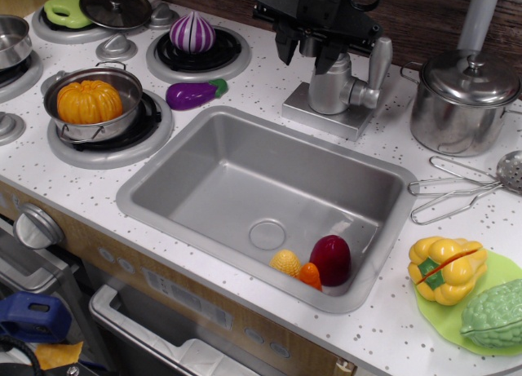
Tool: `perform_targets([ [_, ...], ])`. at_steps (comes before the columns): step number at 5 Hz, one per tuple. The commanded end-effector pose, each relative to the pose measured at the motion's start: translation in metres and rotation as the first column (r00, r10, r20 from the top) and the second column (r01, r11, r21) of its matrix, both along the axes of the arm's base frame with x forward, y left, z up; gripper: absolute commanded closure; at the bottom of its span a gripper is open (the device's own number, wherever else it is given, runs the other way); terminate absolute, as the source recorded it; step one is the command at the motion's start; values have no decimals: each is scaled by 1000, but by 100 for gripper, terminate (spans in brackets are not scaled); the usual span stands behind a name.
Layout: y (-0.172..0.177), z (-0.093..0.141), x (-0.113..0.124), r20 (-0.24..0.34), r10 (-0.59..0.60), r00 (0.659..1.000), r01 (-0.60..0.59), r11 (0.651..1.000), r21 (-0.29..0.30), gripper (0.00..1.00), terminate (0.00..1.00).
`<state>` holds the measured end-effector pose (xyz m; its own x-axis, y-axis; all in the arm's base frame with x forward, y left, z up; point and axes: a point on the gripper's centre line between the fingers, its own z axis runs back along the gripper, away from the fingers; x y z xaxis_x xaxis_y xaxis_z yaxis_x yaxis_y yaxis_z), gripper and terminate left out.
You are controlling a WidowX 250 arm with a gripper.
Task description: Turn faucet front to left
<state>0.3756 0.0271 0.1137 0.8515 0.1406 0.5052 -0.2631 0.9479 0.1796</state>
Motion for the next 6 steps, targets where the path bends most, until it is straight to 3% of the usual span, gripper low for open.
perform_targets([
  [1,46,25,21,100,-82,992,77,996,51,100,0],
  [4,90,11,39,135,-164,977,150,983,110,100,0],
  [6,106,15,58,162,-197,967,178,976,123,100,0],
])
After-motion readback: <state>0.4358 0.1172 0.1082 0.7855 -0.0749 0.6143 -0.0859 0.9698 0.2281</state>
